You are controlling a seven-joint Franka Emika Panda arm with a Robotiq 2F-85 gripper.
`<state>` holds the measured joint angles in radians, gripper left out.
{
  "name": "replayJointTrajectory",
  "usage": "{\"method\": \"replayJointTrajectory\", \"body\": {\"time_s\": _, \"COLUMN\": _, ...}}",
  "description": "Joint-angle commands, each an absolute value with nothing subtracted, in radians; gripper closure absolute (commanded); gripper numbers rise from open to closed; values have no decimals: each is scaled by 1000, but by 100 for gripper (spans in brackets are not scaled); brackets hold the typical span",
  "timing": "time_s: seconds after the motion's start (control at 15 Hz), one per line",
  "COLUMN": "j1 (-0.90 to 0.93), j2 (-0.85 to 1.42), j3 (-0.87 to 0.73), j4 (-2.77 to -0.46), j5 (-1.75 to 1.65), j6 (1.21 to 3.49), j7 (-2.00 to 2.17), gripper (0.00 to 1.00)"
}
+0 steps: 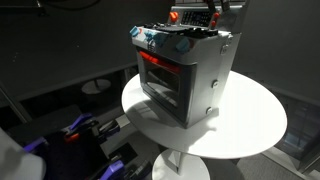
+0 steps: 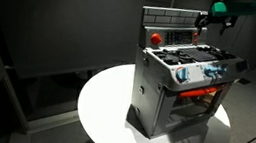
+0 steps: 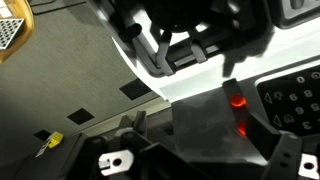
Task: Press the top orange button on the microwave control panel of the stove
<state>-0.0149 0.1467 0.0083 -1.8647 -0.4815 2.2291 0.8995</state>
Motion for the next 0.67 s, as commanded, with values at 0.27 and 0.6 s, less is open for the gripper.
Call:
{"method": "replayJointTrajectory", "body": {"time_s": 0.27, "j1": 20, "j2": 216, "j3": -38, "j4": -1783, "j5": -469, "j6": 2220, "j7": 910, "gripper": 0}}
{"method": "replayJointTrajectory", "body": {"time_s": 0.6, "j1": 26, "j2": 206, "j3": -44, "j4": -1790, "j5": -462, "j6": 2209, "j7": 905, "gripper": 0}}
